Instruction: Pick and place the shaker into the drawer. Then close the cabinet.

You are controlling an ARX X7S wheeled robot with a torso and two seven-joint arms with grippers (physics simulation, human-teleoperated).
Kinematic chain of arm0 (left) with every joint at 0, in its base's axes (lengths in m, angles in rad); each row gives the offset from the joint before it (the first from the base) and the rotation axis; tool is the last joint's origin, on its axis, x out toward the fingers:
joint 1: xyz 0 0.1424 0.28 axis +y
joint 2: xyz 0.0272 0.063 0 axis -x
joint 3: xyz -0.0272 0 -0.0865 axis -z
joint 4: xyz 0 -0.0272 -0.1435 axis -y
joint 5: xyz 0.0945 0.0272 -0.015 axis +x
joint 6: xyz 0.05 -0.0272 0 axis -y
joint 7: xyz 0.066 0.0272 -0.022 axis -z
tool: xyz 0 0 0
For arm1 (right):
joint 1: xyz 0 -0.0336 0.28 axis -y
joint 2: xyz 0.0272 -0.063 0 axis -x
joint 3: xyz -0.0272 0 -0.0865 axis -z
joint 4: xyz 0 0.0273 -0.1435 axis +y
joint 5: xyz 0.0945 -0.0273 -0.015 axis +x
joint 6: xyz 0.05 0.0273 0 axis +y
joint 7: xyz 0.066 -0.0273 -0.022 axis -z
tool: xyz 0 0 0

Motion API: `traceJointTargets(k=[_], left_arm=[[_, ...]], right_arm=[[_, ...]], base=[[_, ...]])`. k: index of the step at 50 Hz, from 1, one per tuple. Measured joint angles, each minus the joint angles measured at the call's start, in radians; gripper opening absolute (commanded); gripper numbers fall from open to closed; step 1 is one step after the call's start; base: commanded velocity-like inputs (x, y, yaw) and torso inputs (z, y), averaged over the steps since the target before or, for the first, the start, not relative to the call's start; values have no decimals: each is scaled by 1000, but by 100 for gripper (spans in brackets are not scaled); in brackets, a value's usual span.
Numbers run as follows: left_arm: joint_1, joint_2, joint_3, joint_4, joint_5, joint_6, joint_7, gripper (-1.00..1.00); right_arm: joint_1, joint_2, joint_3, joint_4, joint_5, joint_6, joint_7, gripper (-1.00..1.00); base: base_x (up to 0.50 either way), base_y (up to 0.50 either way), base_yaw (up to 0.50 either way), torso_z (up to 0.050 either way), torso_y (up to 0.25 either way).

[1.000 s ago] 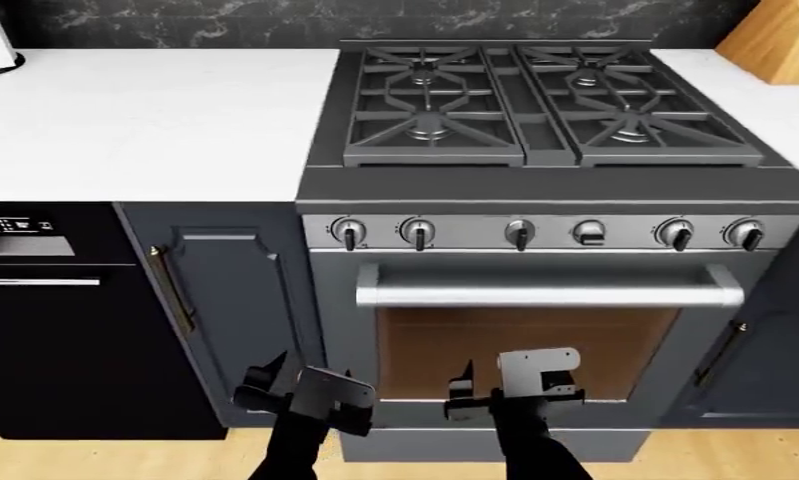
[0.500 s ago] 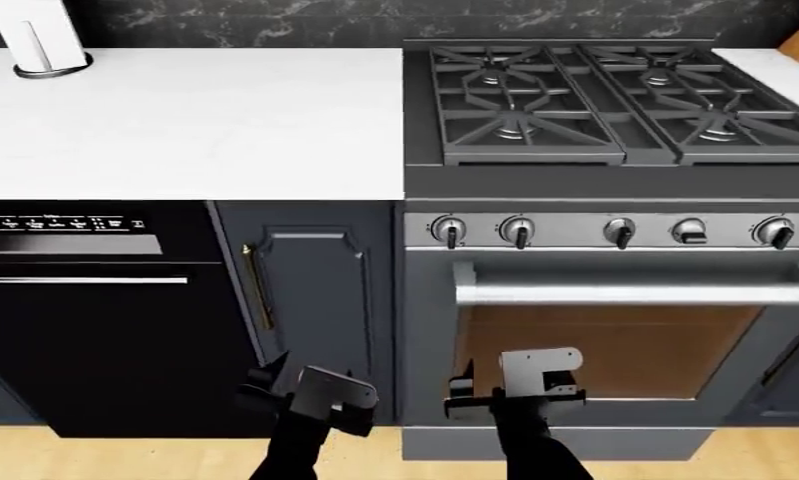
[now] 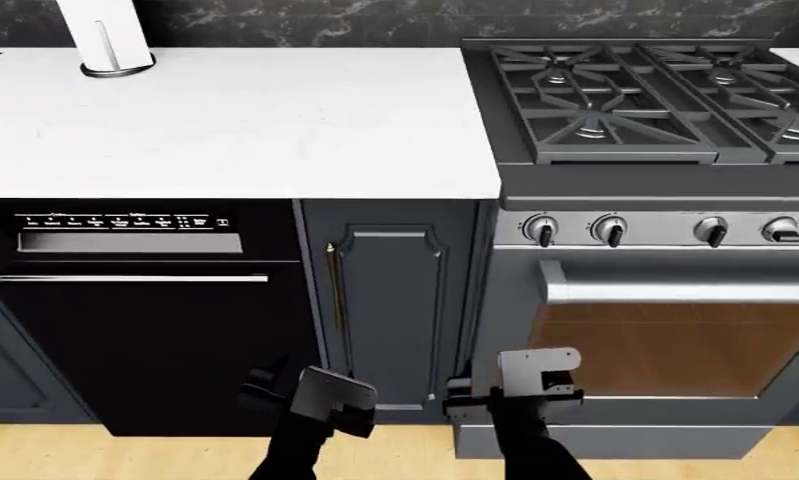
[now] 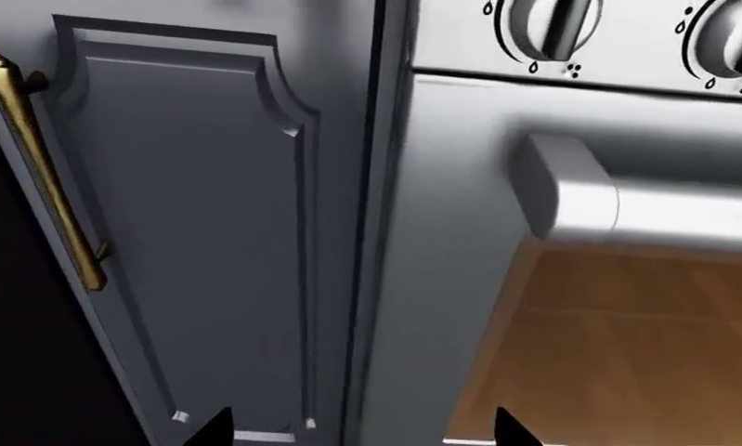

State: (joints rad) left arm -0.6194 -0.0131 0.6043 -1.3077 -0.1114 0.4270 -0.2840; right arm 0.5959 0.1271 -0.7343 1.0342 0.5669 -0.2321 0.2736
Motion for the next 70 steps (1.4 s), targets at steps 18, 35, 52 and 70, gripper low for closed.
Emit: traceJointTargets(k=[18,35,52,70], left_arm=[[3,4,10,3,-9,9,9,100],[183,-299,-114,897,-259,-264,-9,100],[-47,-605,-286,1486,-518,-613,-45,100],[-628,-687,-331,1470,-594,-843,28,100]], right_arm=[[-7,10,11,-18,6,-12,15,100],[-176,463,47,-929,13,187,338,100],[144,1016,302,-1546,364,637,449,100],[1181,909,142,-1298,149,1080,-45,100]], base=[[0,0,0,0,0],[0,0,0,0,0],[0,0,0,0,0],[0,0,0,0,0]])
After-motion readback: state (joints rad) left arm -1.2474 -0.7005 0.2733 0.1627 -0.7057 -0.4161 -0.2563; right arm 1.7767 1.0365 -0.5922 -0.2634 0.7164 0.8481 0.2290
